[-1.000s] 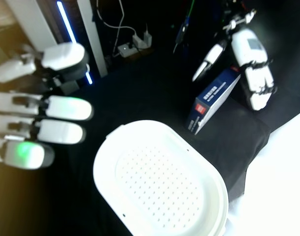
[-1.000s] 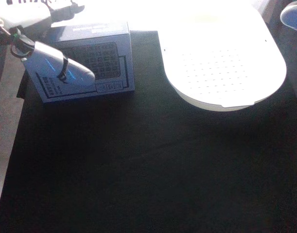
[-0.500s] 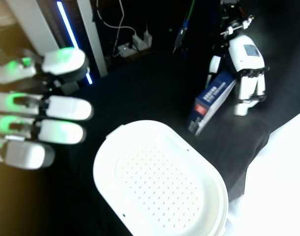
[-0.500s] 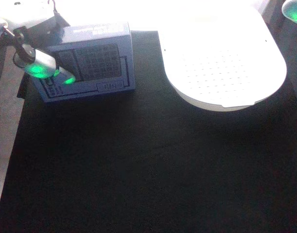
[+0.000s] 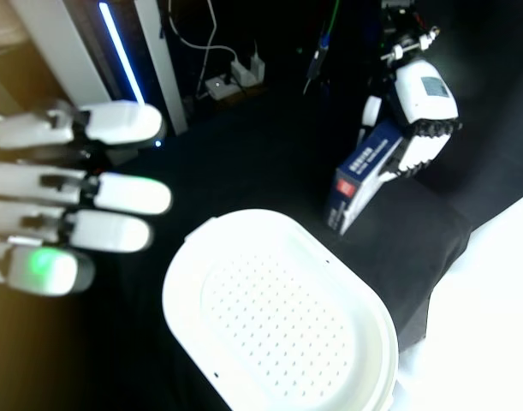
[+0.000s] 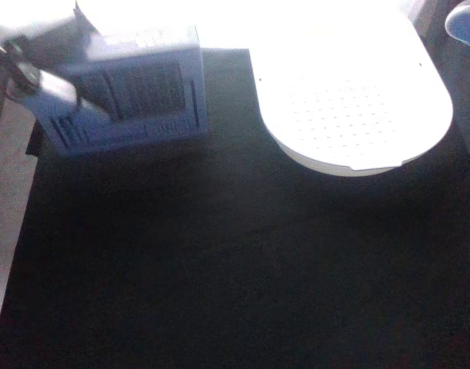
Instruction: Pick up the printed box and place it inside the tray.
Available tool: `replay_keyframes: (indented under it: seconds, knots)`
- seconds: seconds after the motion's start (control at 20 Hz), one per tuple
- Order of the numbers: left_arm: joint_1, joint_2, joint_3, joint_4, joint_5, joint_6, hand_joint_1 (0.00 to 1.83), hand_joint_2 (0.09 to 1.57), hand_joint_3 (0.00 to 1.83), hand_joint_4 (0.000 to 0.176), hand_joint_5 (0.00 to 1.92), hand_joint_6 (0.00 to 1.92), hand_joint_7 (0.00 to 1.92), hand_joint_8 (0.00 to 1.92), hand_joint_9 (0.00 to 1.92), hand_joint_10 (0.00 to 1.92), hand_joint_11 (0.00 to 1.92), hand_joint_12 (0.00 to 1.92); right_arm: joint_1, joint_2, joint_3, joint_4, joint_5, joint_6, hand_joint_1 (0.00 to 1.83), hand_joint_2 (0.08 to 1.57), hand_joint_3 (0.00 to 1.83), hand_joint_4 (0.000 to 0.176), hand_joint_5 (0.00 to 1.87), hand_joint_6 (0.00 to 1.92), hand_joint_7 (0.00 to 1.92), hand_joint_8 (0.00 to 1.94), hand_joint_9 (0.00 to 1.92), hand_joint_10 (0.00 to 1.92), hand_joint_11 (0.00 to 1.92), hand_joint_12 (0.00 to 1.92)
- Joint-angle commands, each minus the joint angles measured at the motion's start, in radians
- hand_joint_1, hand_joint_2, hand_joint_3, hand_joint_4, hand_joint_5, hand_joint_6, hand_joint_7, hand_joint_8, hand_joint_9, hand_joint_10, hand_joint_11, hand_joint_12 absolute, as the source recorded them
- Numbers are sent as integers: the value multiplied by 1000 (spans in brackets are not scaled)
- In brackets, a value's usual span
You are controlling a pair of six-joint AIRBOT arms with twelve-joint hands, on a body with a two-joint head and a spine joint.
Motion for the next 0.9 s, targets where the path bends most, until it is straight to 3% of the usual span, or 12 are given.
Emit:
replay_keyframes:
  seconds: [0.0, 0.1, 0.15, 0.2, 0.25, 0.3, 0.35, 0.4, 0.45, 0.65, 0.8, 0.85]
  knots:
    - [-23, 26, -7, -7, -189, -3, 1376, 1063, 12, 0, 927, 757, 1100, 843, 1185, 913, 1073, 1089, 15, 5, 6, 20, 112, 4, 623, 798, 0, 143, 111, 4, 302, 6, 203, 4, 0, 0]
    - [-52, 52, -36, 20, -234, -3, 1396, 1078, 0, 0, 869, 911, 1046, 861, 1164, 981, 1068, 1074, 15, 4, 8, 20, 112, 4, 639, 784, 0, 143, 107, 2, 292, 2, 202, 3, 30, 14]
    - [-75, 65, -54, 37, -265, -3, 1403, 1052, 0, 0, 915, 872, 1102, 752, 1232, 867, 1129, 1013, 15, 2, 9, 20, 112, 4, 644, 788, 0, 118, 106, 2, 303, 6, 207, 5, 31, 15]
    - [-88, 76, -72, 52, -297, -3, 1265, 1072, 2, 0, 963, 951, 1176, 735, 1314, 336, 1148, 872, 15, -2, 11, 20, 112, 4, 682, 844, 3, 74, 63, 4, 277, 1, 190, 0, 65, 34]
    - [-100, 84, -92, 69, -335, -3, 1265, 1072, 2, 0, 963, 951, 1176, 735, 1314, 336, 1148, 872, 15, -10, 14, 20, 112, 4, 682, 844, 3, 74, 63, 4, 277, 1, 190, 0, 65, 34]
    - [-109, 88, -111, 87, -368, -3, 1273, 1083, 3, 0, 908, 1002, 1182, 765, 1418, 197, 1174, 891, 15, -17, 18, 19, 111, 4, 683, 800, 9, 109, 52, 0, 246, 11, 174, 20, 13, 418]
    - [-115, 88, -125, 104, -396, -3, 1271, 1098, 1, 0, 868, 1064, 1162, 799, 1435, 178, 1183, 903, 15, -25, 22, 19, 110, 4, 697, 796, 10, 129, 55, 1, 244, 7, 180, 18, 2, 645]
    - [-118, 88, -138, 123, -420, -3, 1271, 1098, 1, 0, 868, 1064, 1162, 799, 1435, 178, 1183, 903, 15, -41, 28, 19, 103, 4, 697, 796, 10, 129, 55, 1, 244, 7, 180, 18, 2, 645]
    - [-121, 88, -149, 143, -434, -3, 1263, 1090, 1, 0, 907, 1005, 1153, 818, 1414, 142, 1111, 942, 15, -61, 37, 19, 88, 4, 845, 839, 25, 89, 23, 4, 210, 1, 183, 11, 0, 612]
    - [-126, 64, -167, 170, -476, -2, 1259, 1085, 1, 0, 925, 996, 1158, 792, 1434, 103, 1121, 929, 72, -163, 87, 5, 8, 4, 847, 745, 0, 103, 20, 2, 219, 3, 218, 10, 0, 736]
    - [-128, 17, -157, 169, -498, -2, 1283, 1073, 0, 0, 956, 871, 1178, 832, 1471, 113, 1100, 996, 99, -216, 111, -6, -37, 6, 649, 724, 0, 96, 9, 3, 184, 0, 166, 0, 0, 714]
    - [-128, -4, -152, 169, -503, -2, 1287, 1070, 0, 0, 956, 835, 1197, 817, 1526, 127, 1158, 989, 101, -230, 117, -7, -40, 12, 565, 697, 0, 126, 7, 0, 177, 0, 171, 4, 0, 751]
